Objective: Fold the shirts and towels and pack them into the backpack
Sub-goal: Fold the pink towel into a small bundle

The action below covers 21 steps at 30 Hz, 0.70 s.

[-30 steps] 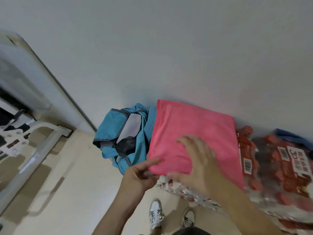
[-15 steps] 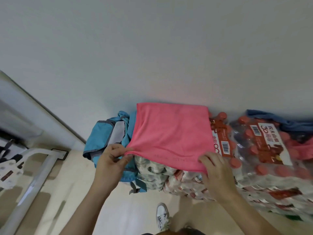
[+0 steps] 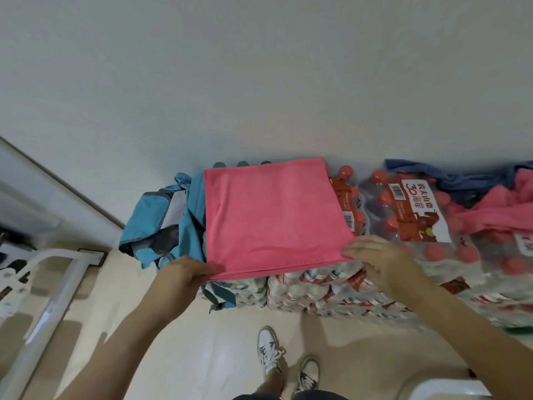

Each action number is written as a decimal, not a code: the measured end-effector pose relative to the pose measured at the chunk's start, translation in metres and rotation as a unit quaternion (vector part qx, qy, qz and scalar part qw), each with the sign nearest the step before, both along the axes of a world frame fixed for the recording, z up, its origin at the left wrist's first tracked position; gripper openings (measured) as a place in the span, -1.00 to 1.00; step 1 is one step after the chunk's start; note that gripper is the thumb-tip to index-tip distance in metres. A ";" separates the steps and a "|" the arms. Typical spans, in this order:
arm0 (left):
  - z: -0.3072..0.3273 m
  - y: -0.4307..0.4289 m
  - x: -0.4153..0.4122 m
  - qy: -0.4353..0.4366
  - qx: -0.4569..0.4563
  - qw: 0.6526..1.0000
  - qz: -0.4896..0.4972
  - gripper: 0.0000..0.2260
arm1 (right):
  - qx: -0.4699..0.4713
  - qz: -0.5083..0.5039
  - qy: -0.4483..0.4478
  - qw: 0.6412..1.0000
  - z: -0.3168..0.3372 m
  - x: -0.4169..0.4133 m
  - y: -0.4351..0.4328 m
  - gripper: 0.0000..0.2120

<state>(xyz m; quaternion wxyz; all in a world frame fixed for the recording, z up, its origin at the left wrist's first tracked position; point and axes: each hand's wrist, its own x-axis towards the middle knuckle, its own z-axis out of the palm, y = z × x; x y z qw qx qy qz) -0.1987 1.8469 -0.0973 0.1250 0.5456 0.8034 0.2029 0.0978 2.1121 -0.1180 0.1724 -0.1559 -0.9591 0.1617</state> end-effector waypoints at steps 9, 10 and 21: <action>0.017 0.001 0.021 -0.196 -0.089 0.974 0.067 -0.80 | -0.345 -0.175 -0.137 0.912 0.037 0.004 0.017 -0.81; 0.019 0.001 0.019 -0.213 -0.087 0.971 0.071 -0.87 | -0.385 -0.179 -0.111 0.899 0.041 0.003 0.018 -0.81; 0.025 0.067 -0.001 -0.383 0.173 0.861 0.285 -0.85 | -0.486 -0.316 0.162 0.798 0.070 -0.083 0.039 -0.87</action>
